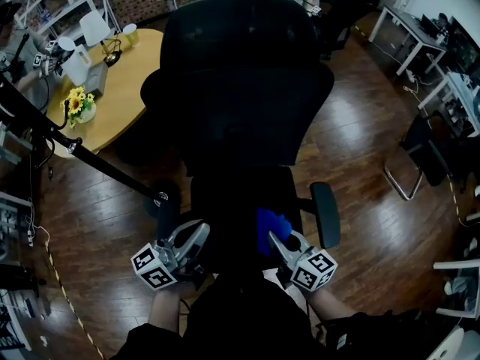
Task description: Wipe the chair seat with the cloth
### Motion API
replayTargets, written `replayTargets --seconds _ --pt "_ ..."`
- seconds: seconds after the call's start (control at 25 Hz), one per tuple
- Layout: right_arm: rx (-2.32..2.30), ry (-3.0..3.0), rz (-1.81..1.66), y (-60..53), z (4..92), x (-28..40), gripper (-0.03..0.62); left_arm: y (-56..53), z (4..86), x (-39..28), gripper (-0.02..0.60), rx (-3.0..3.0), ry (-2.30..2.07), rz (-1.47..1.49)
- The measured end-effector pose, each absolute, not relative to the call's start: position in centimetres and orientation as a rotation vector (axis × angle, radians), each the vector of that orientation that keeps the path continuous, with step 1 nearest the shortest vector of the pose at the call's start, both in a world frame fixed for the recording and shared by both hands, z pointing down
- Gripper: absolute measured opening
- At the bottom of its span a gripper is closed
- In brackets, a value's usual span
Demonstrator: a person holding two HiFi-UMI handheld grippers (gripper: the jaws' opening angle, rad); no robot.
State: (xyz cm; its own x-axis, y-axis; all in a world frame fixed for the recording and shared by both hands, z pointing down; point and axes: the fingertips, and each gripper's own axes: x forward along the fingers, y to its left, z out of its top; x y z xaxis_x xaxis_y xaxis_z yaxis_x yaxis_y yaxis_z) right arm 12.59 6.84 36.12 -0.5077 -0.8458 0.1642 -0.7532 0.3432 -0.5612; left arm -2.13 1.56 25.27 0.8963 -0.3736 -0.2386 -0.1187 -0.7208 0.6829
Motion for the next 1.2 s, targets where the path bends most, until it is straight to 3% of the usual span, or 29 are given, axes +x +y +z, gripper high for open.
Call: replayTargets --seconds 0.16,0.32,1.2 --pt "-1.313 2.412 -0.631 8.3 23.7 12.6 0.063 2.8 19.8 -1.9 -0.008 2.433 -0.323 -0.540" --pt "-1.274 2.392 -0.495 11.2 18.5 13.6 0.061 5.1 16.4 -2.3 -0.008 2.489 -0.327 -0.616" --pt "-1.241 2.349 -0.556 16.6 20.8 15.4 0.061 13.0 16.2 -1.7 -0.008 2.496 -0.431 -0.601"
